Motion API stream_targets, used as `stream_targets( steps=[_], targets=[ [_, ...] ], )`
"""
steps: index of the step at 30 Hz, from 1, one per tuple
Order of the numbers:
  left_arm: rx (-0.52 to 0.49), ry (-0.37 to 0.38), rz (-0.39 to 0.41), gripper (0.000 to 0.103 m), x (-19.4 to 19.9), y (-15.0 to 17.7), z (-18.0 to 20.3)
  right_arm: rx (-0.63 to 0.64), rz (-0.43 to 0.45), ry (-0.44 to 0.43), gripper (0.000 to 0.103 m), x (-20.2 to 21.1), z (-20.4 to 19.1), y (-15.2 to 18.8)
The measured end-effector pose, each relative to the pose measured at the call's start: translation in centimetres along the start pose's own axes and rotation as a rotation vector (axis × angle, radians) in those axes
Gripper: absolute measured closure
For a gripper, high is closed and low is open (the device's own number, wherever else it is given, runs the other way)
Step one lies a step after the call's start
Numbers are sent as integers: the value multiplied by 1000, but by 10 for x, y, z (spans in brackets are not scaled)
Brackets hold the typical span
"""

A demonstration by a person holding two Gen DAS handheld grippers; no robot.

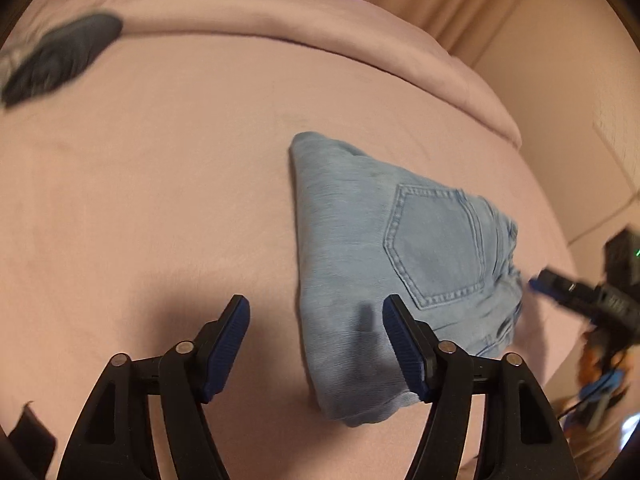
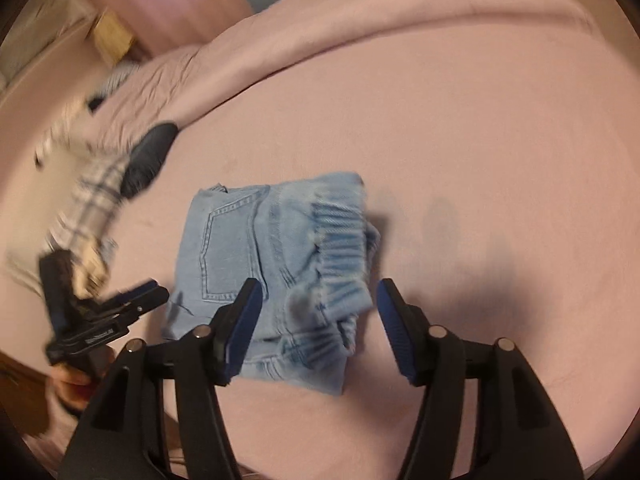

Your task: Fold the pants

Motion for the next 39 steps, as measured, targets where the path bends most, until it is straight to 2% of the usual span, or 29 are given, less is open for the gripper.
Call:
stream_targets(
  steps=[4, 8, 11, 20, 24, 30, 31, 33, 37, 39],
  targets=[
    [128, 143, -18, 25, -11, 4, -6, -124, -60, -96, 35, -13, 16, 10],
    [191, 194, -26, 24, -25, 2, -8, -204, -96, -141, 32, -28, 23, 15],
    [197, 224, -16, 24, -30, -4, -7, -227, -116, -174, 30, -34, 23, 19],
    [112, 207, -20, 24, -44, -16, 5, -209, -109, -216, 27, -45, 21, 9],
    [74, 199, -18, 24, -49, -18, 14, -160, -104, -230, 27, -56, 6, 8],
    [18, 145, -11, 25, -49, -14, 18, -87, -72, -185, 27, -65, -4, 5],
    [6, 132, -10, 28, -49, -13, 17, -86, -67, -180, 30, -65, -3, 5],
    [-8, 108, -9, 39, -47, -10, 17, -80, -55, -167, 38, -63, -1, 6],
    [1, 110, 3, 58, -42, -11, 13, -39, -30, -131, 48, -62, -8, 6],
    [1, 106, 17, 75, -38, -11, 13, -10, -14, -111, 52, -60, -14, 5]
  ],
)
Point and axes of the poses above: each gripper's, at about its wrist camera, not at the fingertips, and x roughly against the way its jaws point, z to its right, y to its underside, the point moved 6 cm from there along -x, roughly the way its jaws point, and after that the axes turned 6 degrees about -x, right-handed, at the moved point
